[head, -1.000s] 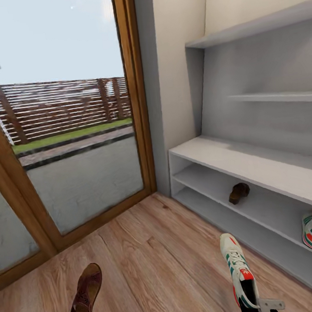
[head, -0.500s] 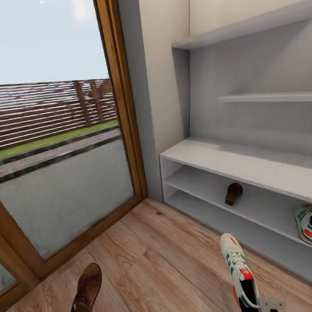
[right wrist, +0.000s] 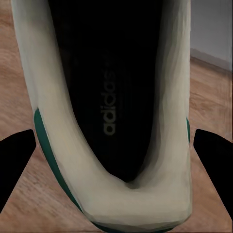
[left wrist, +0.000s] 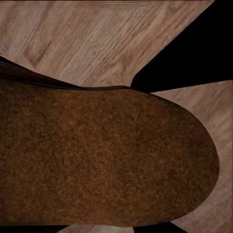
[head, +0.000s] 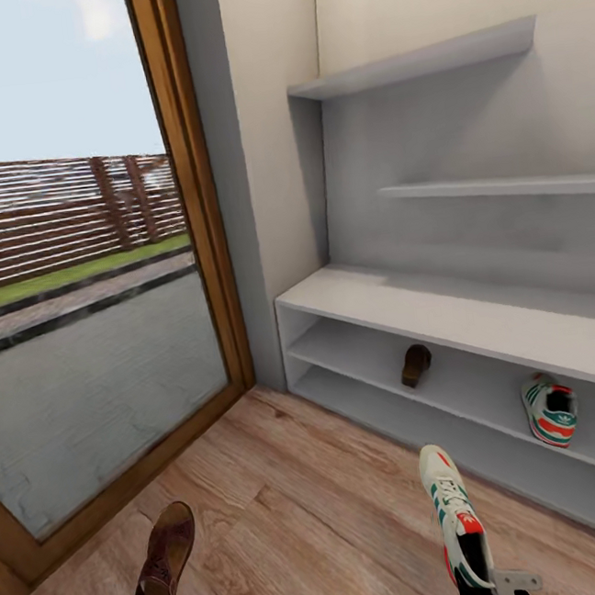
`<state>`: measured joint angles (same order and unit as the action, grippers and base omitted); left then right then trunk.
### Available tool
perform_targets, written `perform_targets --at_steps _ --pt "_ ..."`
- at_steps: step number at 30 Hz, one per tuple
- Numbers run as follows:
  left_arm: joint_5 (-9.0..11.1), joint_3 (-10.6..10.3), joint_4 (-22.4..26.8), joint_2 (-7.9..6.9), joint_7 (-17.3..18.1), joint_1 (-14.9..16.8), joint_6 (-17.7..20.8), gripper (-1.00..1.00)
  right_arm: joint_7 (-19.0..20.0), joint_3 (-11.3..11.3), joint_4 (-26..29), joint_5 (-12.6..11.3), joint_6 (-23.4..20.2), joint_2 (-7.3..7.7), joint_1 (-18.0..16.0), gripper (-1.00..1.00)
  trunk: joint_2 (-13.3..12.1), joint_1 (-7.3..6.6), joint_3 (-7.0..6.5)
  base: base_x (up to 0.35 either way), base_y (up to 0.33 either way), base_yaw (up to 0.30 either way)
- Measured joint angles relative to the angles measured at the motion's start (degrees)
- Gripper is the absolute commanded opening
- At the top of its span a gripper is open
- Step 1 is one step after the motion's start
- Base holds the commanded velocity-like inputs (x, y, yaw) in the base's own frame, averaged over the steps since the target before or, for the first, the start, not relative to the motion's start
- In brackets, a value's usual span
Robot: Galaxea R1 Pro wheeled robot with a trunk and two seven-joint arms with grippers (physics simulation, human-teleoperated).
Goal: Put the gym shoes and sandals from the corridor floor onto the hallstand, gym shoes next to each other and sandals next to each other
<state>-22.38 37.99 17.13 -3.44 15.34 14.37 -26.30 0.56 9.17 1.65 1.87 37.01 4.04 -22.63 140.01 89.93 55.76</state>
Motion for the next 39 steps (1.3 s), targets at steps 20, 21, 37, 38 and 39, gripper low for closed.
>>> perform_targets --at_steps 20,21,37,38,39 --pt "0.44 0.12 0.00 0.00 0.00 0.00 0.00 -1.00 0.43 -0.11 0.08 0.22 -0.01 -0.21 0.00 -1.00 0.00 0.00 0.00 0.000 0.000 -0.268" --pt "0.44 0.11 0.00 0.00 0.00 0.00 0.00 -1.00 0.43 -0.12 0.08 0.22 -0.01 -0.22 0.00 -1.00 0.00 0.00 0.00 0.000 0.000 -0.268" --pt "0.28 -0.01 0.04 0.00 0.00 0.00 0.00 -1.00 0.36 -0.03 0.10 0.05 -0.05 -0.17 0.01 -1.00 0.00 0.00 0.00 0.000 0.176 -0.268" --pt "0.25 0.00 0.04 0.00 0.00 0.00 0.00 -1.00 0.35 -0.03 0.10 0.05 -0.05 -0.17 0.01 -1.00 0.00 0.00 0.00 0.000 0.305 -0.268" --pt "0.27 0.00 0.04 0.00 0.00 0.00 0.00 -1.00 0.35 -0.03 0.10 0.05 -0.05 -0.17 0.01 -1.00 0.00 0.00 0.00 0.000 0.305 -0.268"
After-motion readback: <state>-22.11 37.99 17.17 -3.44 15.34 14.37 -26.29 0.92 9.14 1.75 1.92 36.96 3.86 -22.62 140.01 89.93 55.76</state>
